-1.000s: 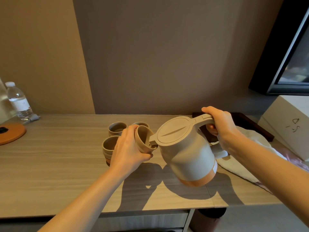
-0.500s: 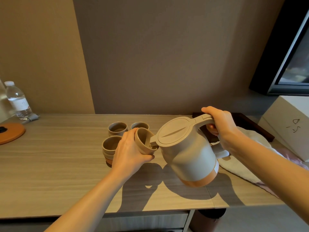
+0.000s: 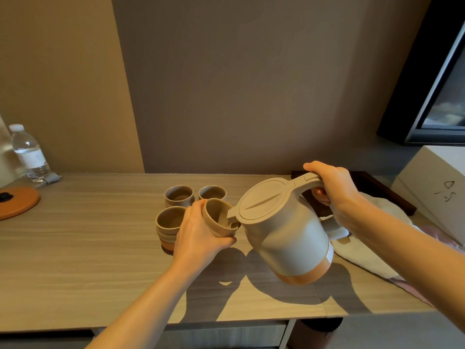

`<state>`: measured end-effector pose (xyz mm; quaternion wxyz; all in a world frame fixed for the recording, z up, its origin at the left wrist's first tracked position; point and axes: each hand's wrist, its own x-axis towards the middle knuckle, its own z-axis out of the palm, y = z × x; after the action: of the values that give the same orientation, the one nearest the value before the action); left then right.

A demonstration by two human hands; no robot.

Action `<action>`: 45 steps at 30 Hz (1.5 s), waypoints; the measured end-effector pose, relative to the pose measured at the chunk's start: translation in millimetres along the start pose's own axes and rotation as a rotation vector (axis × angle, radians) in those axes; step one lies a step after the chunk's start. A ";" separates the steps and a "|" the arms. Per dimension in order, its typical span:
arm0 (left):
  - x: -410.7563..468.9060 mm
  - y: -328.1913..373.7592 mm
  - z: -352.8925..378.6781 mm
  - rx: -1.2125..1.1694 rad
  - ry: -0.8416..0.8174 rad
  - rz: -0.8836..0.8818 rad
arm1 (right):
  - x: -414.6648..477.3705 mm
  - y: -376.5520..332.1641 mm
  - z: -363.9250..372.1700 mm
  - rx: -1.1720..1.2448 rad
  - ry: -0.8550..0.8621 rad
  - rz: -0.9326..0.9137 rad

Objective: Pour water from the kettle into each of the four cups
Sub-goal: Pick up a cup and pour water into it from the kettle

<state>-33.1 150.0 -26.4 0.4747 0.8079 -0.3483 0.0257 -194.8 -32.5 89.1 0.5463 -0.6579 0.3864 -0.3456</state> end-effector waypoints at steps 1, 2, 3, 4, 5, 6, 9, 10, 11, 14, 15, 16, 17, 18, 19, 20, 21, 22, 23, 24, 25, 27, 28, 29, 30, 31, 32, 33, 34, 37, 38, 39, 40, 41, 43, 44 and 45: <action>0.0 -0.2 -0.1 -0.002 0.000 -0.001 | -0.1 -0.2 0.4 -0.002 0.001 -0.001; 0.2 -0.6 0.2 -0.002 0.000 -0.005 | -0.2 -0.4 0.7 -0.002 0.003 -0.001; 0.4 -0.8 0.6 -0.002 0.001 -0.012 | -0.1 -0.6 1.0 -0.001 0.006 -0.001; 0.5 -0.7 1.0 -0.003 0.003 -0.019 | 0.2 -0.7 1.3 -0.002 0.008 -0.001; 0.4 -0.8 1.5 -0.005 0.005 -0.026 | 0.2 -0.7 1.6 -0.004 0.010 0.000; 0.3 -0.9 1.9 -0.011 0.008 -0.031 | 0.4 -0.8 2.1 -0.006 0.011 0.001; -0.7 -1.6 3.3 -0.021 0.010 -0.049 | 0.5 -1.4 3.1 -0.008 0.009 0.003; -1.1 -1.8 4.0 -0.018 0.011 -0.056 | 0.5 -1.6 3.5 -0.011 0.007 0.003; -1.5 -1.9 4.7 -0.015 0.012 -0.063 | 0.4 -1.7 3.9 -0.014 0.004 0.002; -2.5 -2.6 6.0 -0.020 0.015 -0.076 | -0.2 -1.9 5.4 -0.023 0.008 0.003; -2.8 -3.0 6.1 -0.025 0.014 -0.077 | -0.3 -1.9 5.8 -0.025 0.010 0.004; -3.2 -3.6 5.9 -0.028 0.014 -0.077 | -0.3 -2.0 6.1 -0.029 0.009 0.003; -3.6 -4.0 5.7 -0.031 0.013 -0.077 | -0.3 -2.2 6.4 -0.033 0.008 0.001; -4.0 -4.4 5.5 -0.035 0.013 -0.077 | -0.5 -2.5 6.6 -0.038 0.006 -0.001; -4.5 -4.4 5.4 -0.040 0.012 -0.078 | -0.8 -2.8 7.0 -0.044 0.004 -0.004; -5.1 -4.3 5.5 -0.044 0.012 -0.079 | -1.1 -3.2 7.2 -0.049 0.004 -0.005; -5.6 -3.9 5.5 -0.048 0.013 -0.079 | -1.4 -3.5 7.3 -0.053 0.004 -0.005; -5.8 -4.0 5.8 -0.051 0.014 -0.077 | -1.5 -3.8 7.5 -0.054 0.002 -0.004; -5.9 -4.1 6.3 -0.054 0.015 -0.075 | -1.5 -4.1 7.7 -0.053 -0.002 -0.004; -6.0 -4.2 6.8 -0.057 0.015 -0.077 | -1.6 -4.3 7.7 -0.053 -0.005 -0.004; -6.0 -4.6 7.2 -0.059 0.016 -0.082 | -1.4 -4.6 7.7 -0.054 -0.007 -0.004; -5.9 -5.3 8.0 -0.066 0.022 -0.093 | -1.1 -5.0 7.8 -0.057 -0.006 -0.001; -5.8 -5.8 8.4 -0.070 0.023 -0.100 | -1.1 -5.2 7.9 -0.058 -0.004 -0.001; -5.8 -6.0 8.8 -0.076 0.023 -0.109 | -1.0 -5.5 8.4 -0.059 -0.002 -0.002; -5.6 -6.6 9.5 -0.082 0.022 -0.119 | -1.2 -5.9 8.7 -0.060 -0.001 -0.005; -5.5 -6.9 10.3 -0.086 0.022 -0.129 | -1.3 -6.3 9.0 -0.062 0.000 -0.008; -5.5 -7.1 11.2 -0.087 0.023 -0.140 | -1.4 -6.8 9.3 -0.063 0.000 -0.010; -5.5 -7.1 12.1 -0.086 0.025 -0.150 | -1.5 -7.2 9.3 -0.066 -0.002 -0.012; -5.6 -7.3 13.2 -0.085 0.029 -0.158 | -1.3 -7.7 9.4 -0.069 -0.006 -0.013; -6.5 -7.4 15.7 -0.098 0.034 -0.174 | -0.7 -8.3 9.5 -0.077 -0.014 -0.017; -6.7 -7.4 16.4 -0.105 0.033 -0.181 | -0.7 -8.6 9.6 -0.077 -0.016 -0.020; -6.8 -7.3 17.1 -0.111 0.032 -0.189 | -0.9 -8.8 9.5 -0.077 -0.018 -0.022; -6.6 -7.2 17.6 -0.117 0.030 -0.195 | -1.0 -9.1 9.4 -0.078 -0.018 -0.024; -6.4 -7.4 18.1 -0.123 0.026 -0.203 | -1.2 -9.4 9.4 -0.077 -0.019 -0.025; -6.0 -7.1 19.1 -0.139 0.014 -0.223 | -1.5 -10.3 9.1 -0.076 -0.025 -0.027; -5.9 -7.1 19.3 -0.146 0.010 -0.231 | -1.7 -10.8 9.3 -0.076 -0.027 -0.026; -6.0 -6.8 19.3 -0.151 0.007 -0.238 | -1.8 -11.2 9.5 -0.078 -0.028 -0.024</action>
<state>-39.2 140.1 -44.3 0.5352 0.8052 -0.2495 -0.0543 -185.8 -25.5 98.6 0.5214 -0.6882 0.3838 -0.3275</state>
